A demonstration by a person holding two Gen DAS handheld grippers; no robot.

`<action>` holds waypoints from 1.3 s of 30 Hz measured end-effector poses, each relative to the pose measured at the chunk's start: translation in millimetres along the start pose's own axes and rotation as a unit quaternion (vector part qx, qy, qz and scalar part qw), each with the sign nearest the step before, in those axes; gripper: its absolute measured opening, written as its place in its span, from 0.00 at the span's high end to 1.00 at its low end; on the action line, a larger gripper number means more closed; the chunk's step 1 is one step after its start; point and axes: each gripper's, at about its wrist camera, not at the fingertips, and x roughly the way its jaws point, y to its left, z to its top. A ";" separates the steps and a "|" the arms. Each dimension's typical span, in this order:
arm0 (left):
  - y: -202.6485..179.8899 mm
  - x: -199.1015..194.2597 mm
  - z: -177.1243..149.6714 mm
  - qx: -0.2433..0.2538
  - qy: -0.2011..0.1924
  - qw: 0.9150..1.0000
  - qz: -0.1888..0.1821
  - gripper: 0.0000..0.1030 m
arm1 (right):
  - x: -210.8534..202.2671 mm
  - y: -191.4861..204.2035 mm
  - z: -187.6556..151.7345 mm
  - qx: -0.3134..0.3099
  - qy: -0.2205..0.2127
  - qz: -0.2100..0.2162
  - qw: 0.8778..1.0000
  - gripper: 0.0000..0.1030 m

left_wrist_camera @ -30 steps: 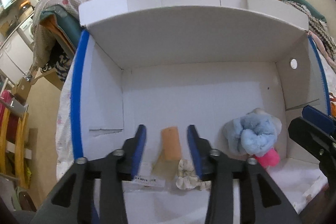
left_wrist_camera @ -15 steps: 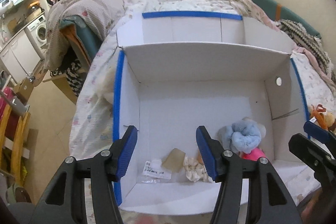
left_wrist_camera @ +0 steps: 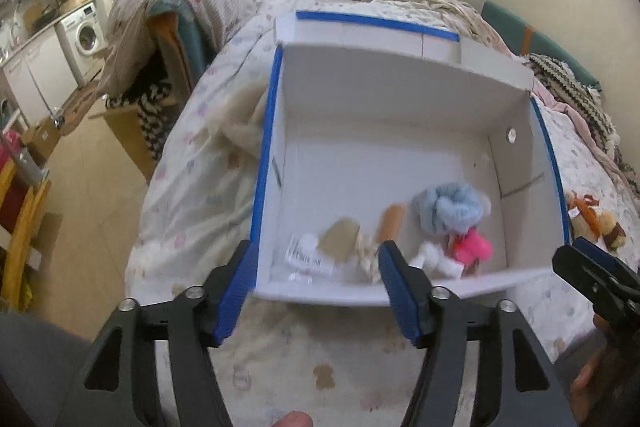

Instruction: Organize soft objects

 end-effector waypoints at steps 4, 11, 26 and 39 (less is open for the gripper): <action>8.5 2.8 -20.9 0.006 -0.001 1.000 0.005 0.24 | 1.3 -1.2 -19.6 0.001 0.004 -0.003 1.000 0.00; 22.9 -0.4 -31.3 -0.019 -0.030 0.999 0.005 0.05 | -17.1 6.0 -42.1 -0.045 -0.055 -0.023 0.997 0.00; 3.4 -31.6 -36.6 0.026 -0.145 0.989 0.012 0.04 | -31.9 16.6 -37.3 -0.076 -0.131 -0.043 0.988 0.00; 0.9 -26.3 -38.7 0.027 -0.134 0.991 0.006 0.04 | -28.5 13.6 -38.0 -0.065 -0.130 -0.049 0.988 0.00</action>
